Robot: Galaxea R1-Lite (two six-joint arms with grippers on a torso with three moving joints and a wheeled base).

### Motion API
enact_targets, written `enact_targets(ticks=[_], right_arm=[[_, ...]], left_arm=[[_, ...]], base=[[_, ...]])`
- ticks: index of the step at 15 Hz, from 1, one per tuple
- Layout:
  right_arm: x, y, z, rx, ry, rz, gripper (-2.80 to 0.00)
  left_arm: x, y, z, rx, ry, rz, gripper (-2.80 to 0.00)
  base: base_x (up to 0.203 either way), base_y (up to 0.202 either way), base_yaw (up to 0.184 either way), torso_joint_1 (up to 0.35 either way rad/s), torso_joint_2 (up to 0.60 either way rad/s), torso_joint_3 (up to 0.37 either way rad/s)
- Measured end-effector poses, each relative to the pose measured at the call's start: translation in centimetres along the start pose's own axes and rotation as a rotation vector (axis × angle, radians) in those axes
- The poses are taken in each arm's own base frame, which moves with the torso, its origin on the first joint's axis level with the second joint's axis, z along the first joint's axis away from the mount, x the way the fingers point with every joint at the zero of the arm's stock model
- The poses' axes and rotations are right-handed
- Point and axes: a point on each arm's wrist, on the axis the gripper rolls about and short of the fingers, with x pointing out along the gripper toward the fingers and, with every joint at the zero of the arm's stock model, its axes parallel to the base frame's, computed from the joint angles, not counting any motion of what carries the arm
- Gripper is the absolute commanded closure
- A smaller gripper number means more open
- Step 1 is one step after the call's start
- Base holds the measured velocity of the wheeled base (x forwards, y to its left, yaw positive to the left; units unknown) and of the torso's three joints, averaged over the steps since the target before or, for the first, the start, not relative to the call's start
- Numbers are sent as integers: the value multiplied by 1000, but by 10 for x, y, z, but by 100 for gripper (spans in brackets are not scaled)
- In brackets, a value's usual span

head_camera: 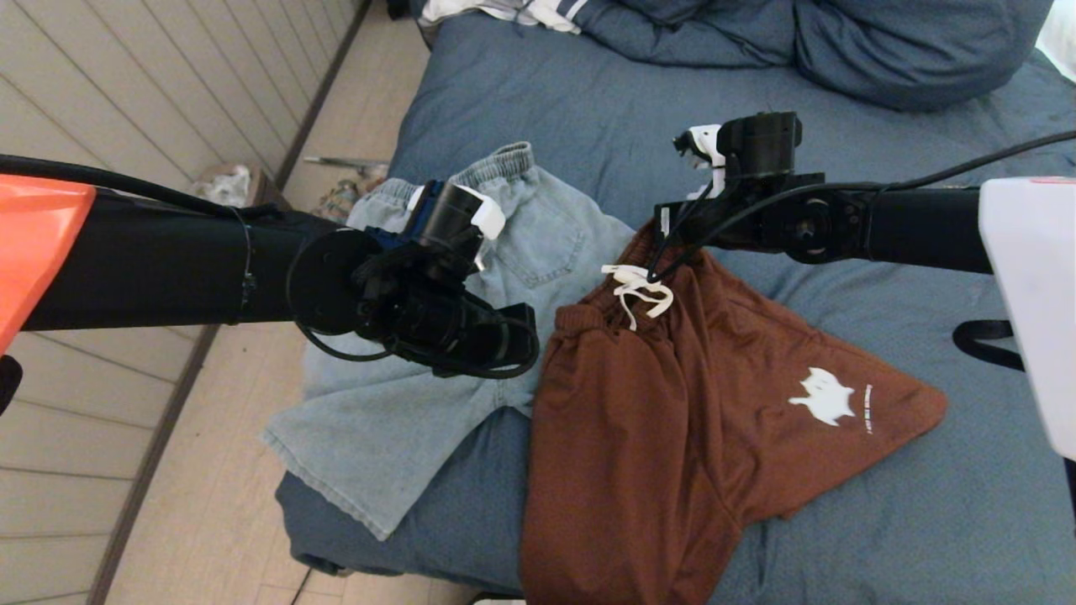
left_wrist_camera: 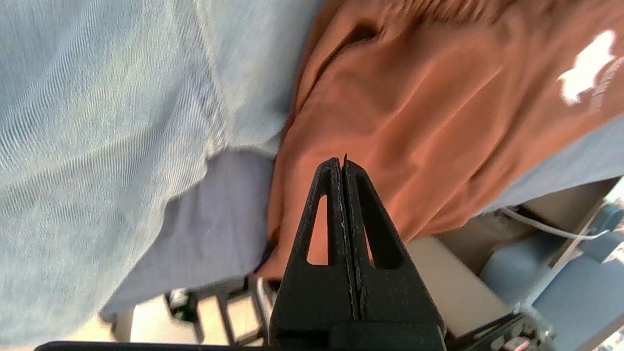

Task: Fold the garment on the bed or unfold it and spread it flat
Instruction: Unford the brown shorts

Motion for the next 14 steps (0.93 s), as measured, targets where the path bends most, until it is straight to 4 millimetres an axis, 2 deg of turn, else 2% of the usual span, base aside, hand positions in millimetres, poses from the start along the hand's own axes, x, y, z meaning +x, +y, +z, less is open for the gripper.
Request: enact_targets(ticks=[2,6,7,11,14], right_arm=[[5,-3,-6,8,17,-8,0],[9,-1,-14,7,41,-6,0],[9,0,-15,6,46,-6,0],[8,-1,-19,7,62,-5,0],[6,-2,-23,8,81,-7,0]], left_arm=[[3,-7,4,28,-45,-37,0],[30,-16,12,98,-112,-88,0],[36,-18,14,100,-120,-92,-280],[60,-12,32,83,-192,-43,-280],[74,-8,32,78,-187,-29,-280]], base=[[0,0,0,0,0,0],[0,0,0,0,0,0],[0,0,0,0,0,0],[0,0,0,0,0,0],[0,0,0,0,0,0]])
